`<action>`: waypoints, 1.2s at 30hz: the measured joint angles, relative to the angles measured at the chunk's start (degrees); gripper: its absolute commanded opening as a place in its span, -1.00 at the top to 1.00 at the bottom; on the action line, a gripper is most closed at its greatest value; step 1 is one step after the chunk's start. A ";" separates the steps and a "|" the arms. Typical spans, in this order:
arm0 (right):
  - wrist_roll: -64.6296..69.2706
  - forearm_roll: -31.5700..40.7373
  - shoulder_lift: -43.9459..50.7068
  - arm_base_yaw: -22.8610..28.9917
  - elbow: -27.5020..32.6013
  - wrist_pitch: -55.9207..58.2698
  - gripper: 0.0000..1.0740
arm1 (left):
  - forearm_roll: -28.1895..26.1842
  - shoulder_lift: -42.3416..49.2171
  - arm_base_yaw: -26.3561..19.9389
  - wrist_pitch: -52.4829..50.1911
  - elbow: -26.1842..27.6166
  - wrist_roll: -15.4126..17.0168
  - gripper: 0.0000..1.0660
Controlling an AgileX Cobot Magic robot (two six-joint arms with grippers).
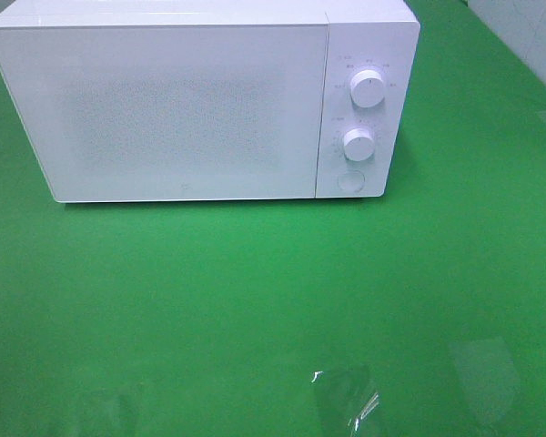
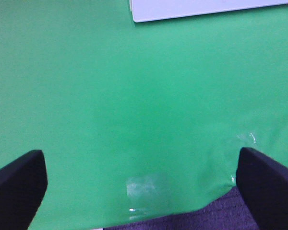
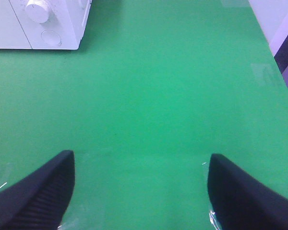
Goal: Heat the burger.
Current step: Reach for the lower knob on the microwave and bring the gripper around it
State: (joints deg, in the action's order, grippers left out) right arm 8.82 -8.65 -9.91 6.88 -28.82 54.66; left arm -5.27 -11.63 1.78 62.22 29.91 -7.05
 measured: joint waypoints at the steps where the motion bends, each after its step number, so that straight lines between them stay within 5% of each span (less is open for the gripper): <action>1: 0.00 0.00 0.00 0.00 0.00 0.00 -0.36 | -0.92 1.95 0.00 0.00 0.00 0.23 -0.87; 9: 0.00 0.00 0.00 0.00 0.00 0.00 -0.36 | -2.18 11.69 -3.21 -0.23 0.00 0.63 -0.87; 36: 0.00 0.00 0.00 0.00 0.00 0.00 -0.36 | -2.52 11.92 -3.84 -0.29 -0.29 0.63 -0.87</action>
State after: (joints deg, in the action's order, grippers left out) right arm 8.82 -8.65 -9.91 6.88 -28.82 54.66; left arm -7.79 0.29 -2.06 61.94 29.62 -6.42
